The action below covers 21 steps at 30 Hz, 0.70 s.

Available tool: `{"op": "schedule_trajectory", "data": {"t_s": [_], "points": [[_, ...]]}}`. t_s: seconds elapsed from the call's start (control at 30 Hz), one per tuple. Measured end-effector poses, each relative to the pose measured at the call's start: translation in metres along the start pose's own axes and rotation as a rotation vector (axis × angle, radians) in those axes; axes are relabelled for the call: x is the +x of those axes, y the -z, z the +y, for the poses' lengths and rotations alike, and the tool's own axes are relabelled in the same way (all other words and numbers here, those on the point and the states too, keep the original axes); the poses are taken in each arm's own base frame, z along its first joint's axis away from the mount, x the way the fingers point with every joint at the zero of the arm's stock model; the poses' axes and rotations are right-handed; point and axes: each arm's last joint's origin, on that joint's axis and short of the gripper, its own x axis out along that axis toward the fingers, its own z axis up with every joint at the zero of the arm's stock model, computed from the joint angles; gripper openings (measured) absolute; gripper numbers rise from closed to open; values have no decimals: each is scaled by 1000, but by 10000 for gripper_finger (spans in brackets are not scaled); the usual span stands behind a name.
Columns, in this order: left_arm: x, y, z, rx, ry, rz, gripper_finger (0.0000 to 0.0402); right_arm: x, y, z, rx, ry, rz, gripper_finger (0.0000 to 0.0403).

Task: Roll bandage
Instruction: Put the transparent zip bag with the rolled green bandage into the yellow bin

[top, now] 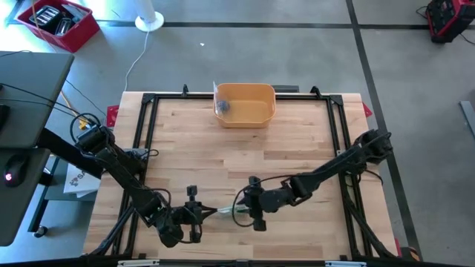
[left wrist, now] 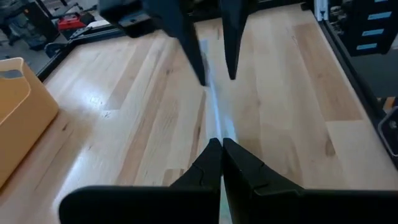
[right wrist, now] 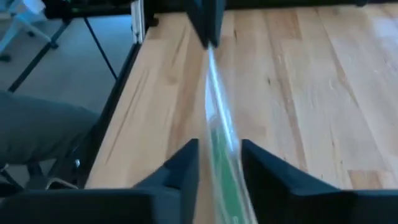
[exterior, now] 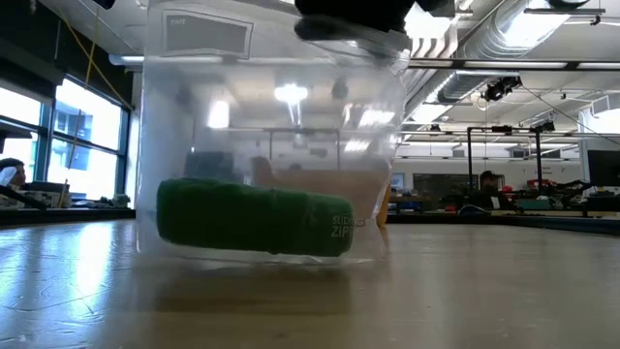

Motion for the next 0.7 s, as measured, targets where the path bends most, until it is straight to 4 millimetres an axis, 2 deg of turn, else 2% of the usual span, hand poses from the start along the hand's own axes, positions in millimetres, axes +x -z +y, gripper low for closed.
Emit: {"op": "schedule_trajectory", "data": {"t_s": [0.17,0.3,0.4,0.53,0.7], "points": [[5,-2,7,-29,-85,-20,10,0,3,-1,-6,10,29,16],[-5,-7,22,-93,-104,-1,48,-3,1,-5,83,72,12,8],[-21,-6,34,-140,-90,60,77,-14,-11,-15,130,138,-38,2],[-40,-2,46,-228,-99,109,96,-41,-37,-49,267,390,-192,1],[-46,2,42,-233,-107,105,97,-84,-67,-111,348,733,-369,1]]}}
